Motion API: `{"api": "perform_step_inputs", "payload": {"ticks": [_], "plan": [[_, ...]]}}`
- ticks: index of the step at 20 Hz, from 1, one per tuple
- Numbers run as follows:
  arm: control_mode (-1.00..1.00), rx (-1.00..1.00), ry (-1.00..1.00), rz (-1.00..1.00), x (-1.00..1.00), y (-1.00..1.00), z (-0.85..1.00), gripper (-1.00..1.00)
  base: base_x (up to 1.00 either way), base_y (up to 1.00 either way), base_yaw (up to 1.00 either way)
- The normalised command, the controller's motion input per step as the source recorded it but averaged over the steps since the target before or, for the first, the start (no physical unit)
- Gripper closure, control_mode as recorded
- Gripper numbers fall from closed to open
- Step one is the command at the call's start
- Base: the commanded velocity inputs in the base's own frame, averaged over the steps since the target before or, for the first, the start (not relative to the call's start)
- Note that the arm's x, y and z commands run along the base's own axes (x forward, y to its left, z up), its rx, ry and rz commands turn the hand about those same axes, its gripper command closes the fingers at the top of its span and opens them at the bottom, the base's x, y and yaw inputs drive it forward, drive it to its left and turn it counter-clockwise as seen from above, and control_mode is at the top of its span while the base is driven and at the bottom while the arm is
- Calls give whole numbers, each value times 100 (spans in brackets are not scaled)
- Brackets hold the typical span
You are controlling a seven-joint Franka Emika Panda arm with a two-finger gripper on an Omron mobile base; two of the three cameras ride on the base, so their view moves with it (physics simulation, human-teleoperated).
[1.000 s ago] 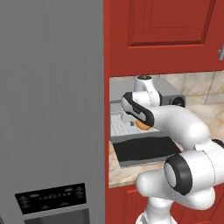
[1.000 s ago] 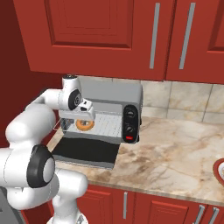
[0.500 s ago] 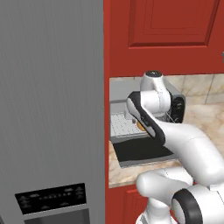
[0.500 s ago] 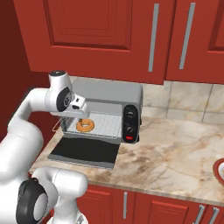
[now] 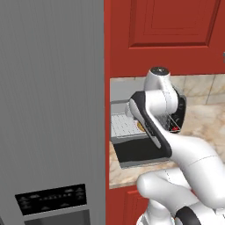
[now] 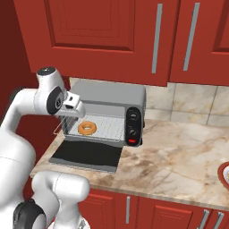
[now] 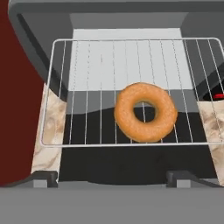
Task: Pick up the bagel from the plate, place it on the toaster oven rack, close the door, and set the timer.
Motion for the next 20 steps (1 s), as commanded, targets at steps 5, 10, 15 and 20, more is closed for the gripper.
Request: {"api": "perform_step_inputs", "payload": {"ticks": [5,10,15,20], "plan": [[-100,0,18,0,-47,-19,-13,-100,0,0,0],[-100,0,27,0,-32,-27,-44,-100,0,0,0],[-100,0,16,0,-1,-6,-61,-100,0,0,0],[-100,0,13,0,14,0,-65,-100,0,0,0]]}}
